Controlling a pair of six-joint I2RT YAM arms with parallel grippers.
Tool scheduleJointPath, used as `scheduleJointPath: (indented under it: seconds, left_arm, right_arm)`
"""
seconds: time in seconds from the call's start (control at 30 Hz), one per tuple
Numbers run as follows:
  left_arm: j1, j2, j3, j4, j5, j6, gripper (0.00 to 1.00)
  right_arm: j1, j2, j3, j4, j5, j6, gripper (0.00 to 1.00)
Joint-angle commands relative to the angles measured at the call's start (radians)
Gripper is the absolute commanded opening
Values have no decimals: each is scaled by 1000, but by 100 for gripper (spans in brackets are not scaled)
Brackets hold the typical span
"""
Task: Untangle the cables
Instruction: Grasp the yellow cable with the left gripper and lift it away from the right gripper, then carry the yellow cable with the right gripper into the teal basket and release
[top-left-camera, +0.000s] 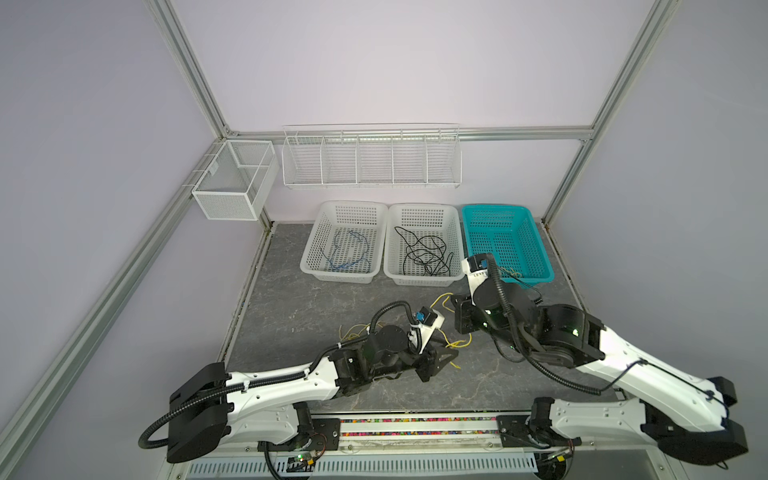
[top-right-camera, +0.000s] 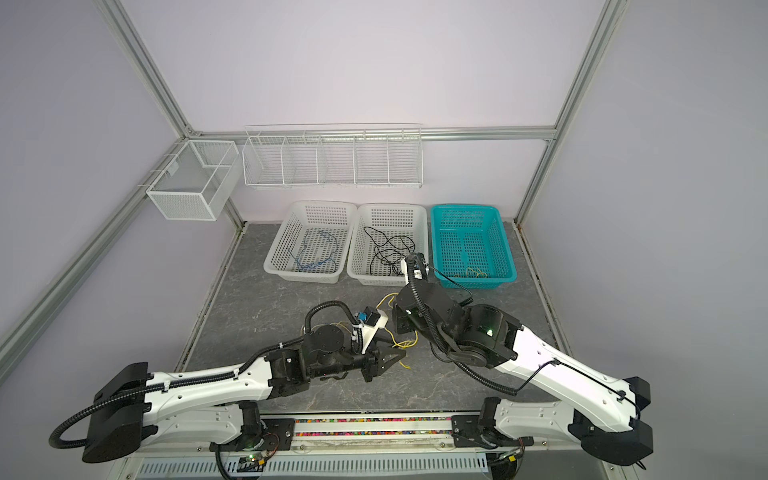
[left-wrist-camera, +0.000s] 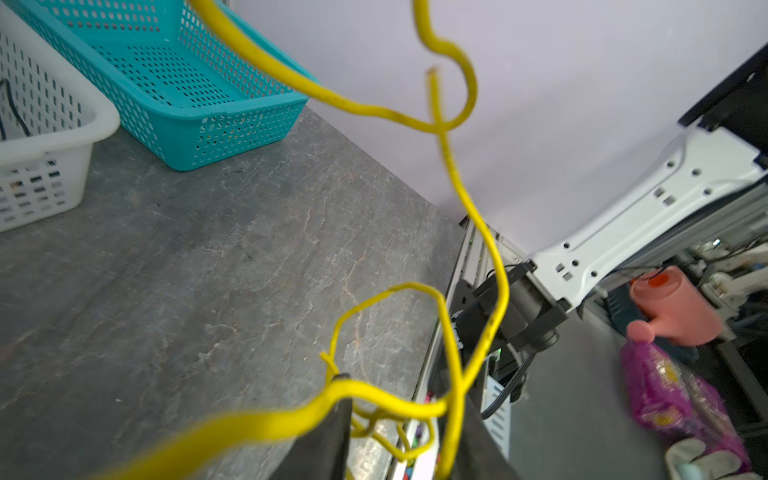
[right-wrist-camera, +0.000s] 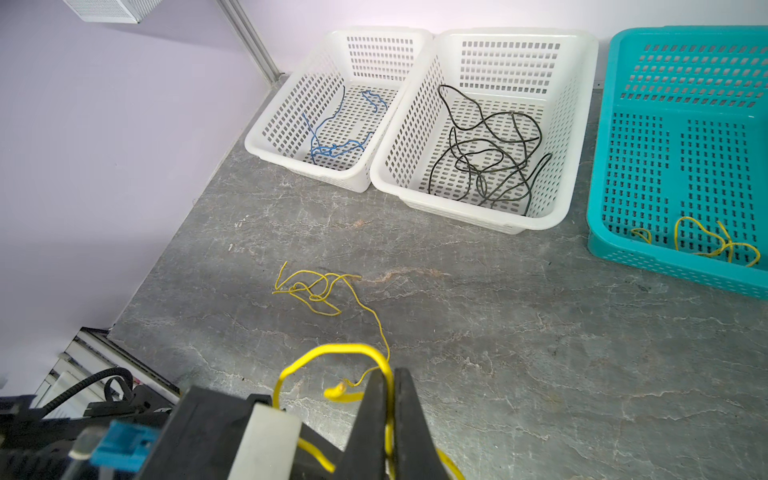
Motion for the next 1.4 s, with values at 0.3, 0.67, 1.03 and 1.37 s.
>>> scheduleJointPath:
  seconds: [0.3, 0.67, 1.03, 1.37]
  left_arm:
    - [1, -93, -32, -96, -42, 0, 0]
    - [15, -388, -136, -338, -202, -33, 0]
    - [39, -619, -192, -497, -417, -106, 0]
    - [45, -467, -95, -480, -401, -79, 0]
  right_arm:
    - [-107, -63, 16, -53, 154, -38, 7]
    - [-614, -126, -46, -84, -98, -80, 7]
    - [-879, -77, -41, -33, -253, -77, 7]
    - [-1016, 330, 182, 56, -175, -40, 7]
